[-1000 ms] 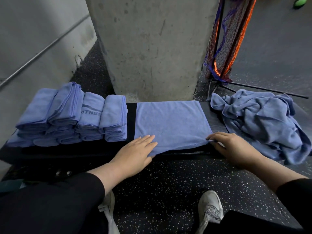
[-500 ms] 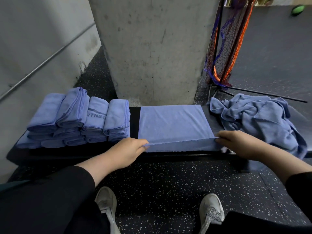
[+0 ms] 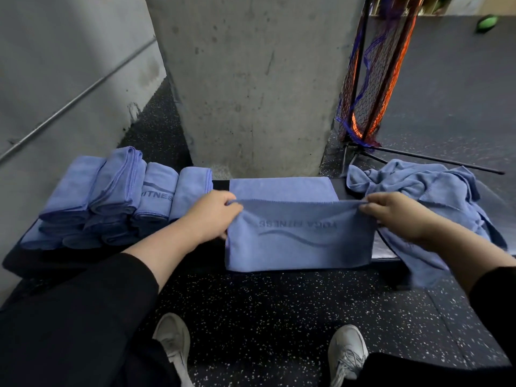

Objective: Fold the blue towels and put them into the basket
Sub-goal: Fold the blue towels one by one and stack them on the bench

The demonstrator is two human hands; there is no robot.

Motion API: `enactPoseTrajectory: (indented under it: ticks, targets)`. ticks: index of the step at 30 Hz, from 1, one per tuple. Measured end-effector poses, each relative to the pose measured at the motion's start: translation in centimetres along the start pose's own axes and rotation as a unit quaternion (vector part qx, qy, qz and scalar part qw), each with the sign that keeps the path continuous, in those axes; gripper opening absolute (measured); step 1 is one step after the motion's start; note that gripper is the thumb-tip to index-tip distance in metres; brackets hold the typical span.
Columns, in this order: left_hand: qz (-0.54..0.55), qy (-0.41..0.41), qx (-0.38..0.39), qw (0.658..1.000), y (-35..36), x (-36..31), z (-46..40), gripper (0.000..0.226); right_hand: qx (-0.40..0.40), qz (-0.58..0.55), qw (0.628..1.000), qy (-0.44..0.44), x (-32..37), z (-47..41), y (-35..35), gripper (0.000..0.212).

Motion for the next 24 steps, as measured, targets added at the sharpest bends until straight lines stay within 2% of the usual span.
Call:
enactPoseTrajectory:
  ticks: [3, 5, 8, 11, 14, 16, 19, 24]
  targets:
    - [-0.055, 0.019, -0.118, 0.991, -1.4, -1.1, -1.8, 0.038, -0.104, 0.012, 0.995, -0.003, 1.2, -2.9, -0.6, 0.028]
    - [-0.038, 0.001, -0.163, 0.986, -1.4, -1.4, -3.1, 0.040, -0.126, 0.002, 0.992, 0.004, 2.0, -4.9, -0.1, 0.032]
    - [-0.033, -0.012, -0.183, 0.982, -0.2, -1.6, -5.3, 0.040, -0.129, -0.003, 0.991, 0.017, 2.7, -7.5, 1.4, 0.030]
    - [-0.075, -0.019, -0.174, 0.982, 1.5, -0.9, -7.4, 0.033, -0.111, 0.017, 0.994, 0.016, 2.6, -9.4, 3.8, 0.030]
    - [-0.139, -0.030, -0.111, 0.984, 4.0, 0.5, -8.7, 0.041, -0.078, 0.091, 0.993, 0.021, 1.5, -10.6, 5.8, 0.034]
    - [-0.191, -0.013, -0.073, 0.979, 5.3, 1.0, -9.0, 0.043, -0.075, 0.114, 0.990, 0.031, 1.1, -10.8, 5.9, 0.031]
    - [-0.226, 0.027, -0.064, 0.972, 5.8, 0.8, -8.6, 0.032, -0.055, 0.142, 0.988, 0.036, 1.0, -10.5, 6.0, 0.026]
    - [-0.262, 0.042, -0.028, 0.964, 6.3, 0.2, -6.4, 0.024, -0.001, 0.158, 0.985, 0.073, 0.2, -8.5, 6.2, 0.033]
Point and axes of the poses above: each hand's wrist, its own z-axis away from the middle knuckle, its own y-axis out of the palm, x = y × z, the point moved 10 cm from there along -z, towards the middle knuckle, and after that the axes turned 5 degrees about y, right-handed, at the moved point
